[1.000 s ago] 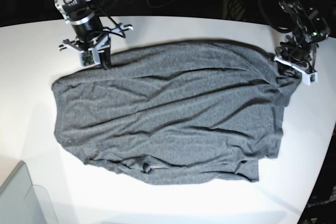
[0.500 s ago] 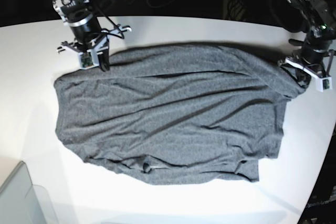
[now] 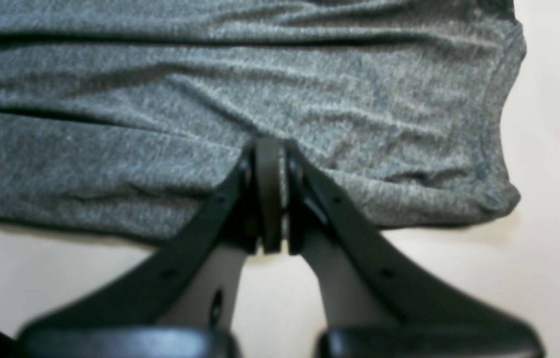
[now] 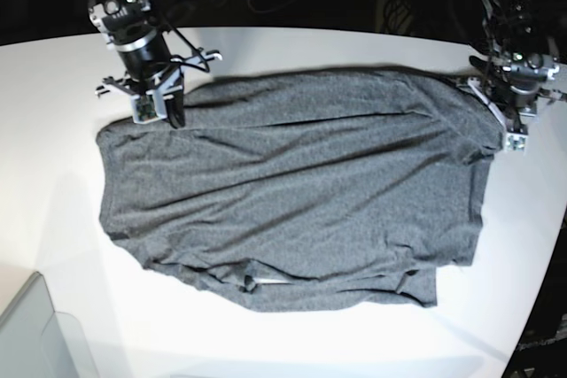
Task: Layout the t-shirt on the table in an organized manner, then fold the t-shirt properly
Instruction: 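Drag the shirt edges with both grippers across the table toward the hem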
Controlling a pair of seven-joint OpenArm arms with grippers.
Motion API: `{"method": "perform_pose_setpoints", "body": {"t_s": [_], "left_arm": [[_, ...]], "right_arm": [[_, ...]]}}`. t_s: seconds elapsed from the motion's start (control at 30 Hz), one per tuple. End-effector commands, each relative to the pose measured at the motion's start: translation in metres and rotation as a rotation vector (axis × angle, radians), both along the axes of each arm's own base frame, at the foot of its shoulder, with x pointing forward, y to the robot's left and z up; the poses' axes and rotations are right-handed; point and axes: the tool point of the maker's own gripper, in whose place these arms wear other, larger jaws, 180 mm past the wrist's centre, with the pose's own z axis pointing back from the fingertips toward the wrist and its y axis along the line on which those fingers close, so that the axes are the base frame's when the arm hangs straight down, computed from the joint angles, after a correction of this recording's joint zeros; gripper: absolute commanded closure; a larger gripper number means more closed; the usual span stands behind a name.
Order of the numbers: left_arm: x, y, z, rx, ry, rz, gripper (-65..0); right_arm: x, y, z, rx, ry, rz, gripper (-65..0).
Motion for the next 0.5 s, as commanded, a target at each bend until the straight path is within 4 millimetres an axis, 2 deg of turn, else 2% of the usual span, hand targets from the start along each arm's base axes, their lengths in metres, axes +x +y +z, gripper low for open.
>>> {"method": "perform_pose_setpoints", "body": {"t_s": [0.0,0.17,0.23,0.3,0.47], "left_arm": [[0.009,0.000,0.009,0.038,-0.022,-0.023,-0.5],[0.018,-0.014,0.012,0.174,0.034,-0.118,-0.7],[0.022,-0.019,0.019,0.234,0.036,-0.154,-3.5],[0.027,-0.027,0.024,0.277,0.036,-0.189,-8.8],[0.036,-0.050,0.028,0.375,0.050,-0.287,-27.0]], "right_arm": [[0.004,0.001,0.010,0.009,-0.040,0.005,0.0],[0.005,0.001,0.010,0.009,-0.042,0.005,0.0],[0.005,0.001,0.011,0.009,-0.043,0.005,0.0],[0.009,0.001,0.013,0.008,-0.053,0.004,0.0],[0.010,0.001,0.014,0.008,-0.056,0.004,0.0]]}}
